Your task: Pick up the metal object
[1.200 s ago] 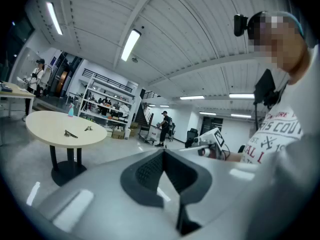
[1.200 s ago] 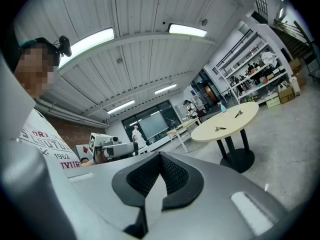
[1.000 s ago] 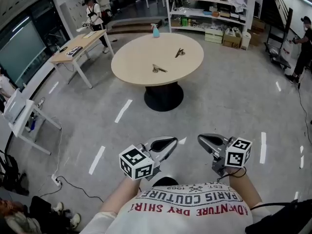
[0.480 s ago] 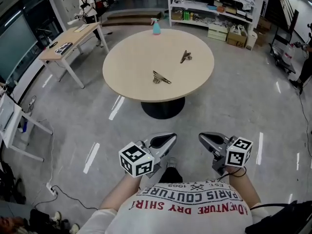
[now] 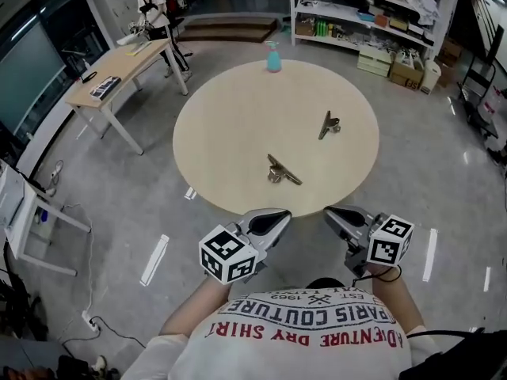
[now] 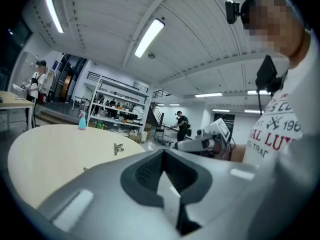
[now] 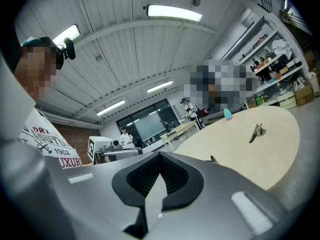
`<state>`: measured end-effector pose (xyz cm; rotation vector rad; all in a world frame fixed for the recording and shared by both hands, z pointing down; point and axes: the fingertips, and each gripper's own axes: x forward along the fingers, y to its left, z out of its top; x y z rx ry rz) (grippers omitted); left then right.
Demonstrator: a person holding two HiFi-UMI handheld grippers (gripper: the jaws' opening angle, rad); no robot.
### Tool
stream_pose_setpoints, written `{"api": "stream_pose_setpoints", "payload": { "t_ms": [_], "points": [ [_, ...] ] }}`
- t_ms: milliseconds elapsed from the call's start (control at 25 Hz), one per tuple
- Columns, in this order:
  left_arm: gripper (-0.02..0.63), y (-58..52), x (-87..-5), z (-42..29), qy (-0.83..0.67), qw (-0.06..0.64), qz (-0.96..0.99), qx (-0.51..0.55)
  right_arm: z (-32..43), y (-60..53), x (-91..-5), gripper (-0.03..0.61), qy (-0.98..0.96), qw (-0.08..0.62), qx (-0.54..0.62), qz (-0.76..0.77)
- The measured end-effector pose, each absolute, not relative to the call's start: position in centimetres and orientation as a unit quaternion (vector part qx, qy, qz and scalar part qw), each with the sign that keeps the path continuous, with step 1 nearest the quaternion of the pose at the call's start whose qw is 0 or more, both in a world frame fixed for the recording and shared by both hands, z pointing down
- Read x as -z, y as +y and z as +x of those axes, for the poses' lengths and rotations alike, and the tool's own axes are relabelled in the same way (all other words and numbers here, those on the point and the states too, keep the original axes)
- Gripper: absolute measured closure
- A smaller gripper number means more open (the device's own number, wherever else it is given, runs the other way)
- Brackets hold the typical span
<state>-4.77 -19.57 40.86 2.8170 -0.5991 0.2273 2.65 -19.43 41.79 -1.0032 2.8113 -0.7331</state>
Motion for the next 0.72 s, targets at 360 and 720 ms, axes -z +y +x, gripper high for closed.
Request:
{"api": "stream_pose_setpoints", "payload": {
  "t_ms": [360, 720],
  "points": [
    [0.611, -26.4, -43.6, -2.7, -0.222, 0.146, 0.959, -0.1, 5.0, -26.6, -43.9, 0.577, 0.913, 0.031, 0.266, -0.307],
    [0.339, -34.6, -49.4, -1.2, -0.225, 0.15, 0.949, -0.164, 8.4, -33.4, -46.3, 0.577, 0.904, 0.024, 0.301, -0.302]
  ]
}}
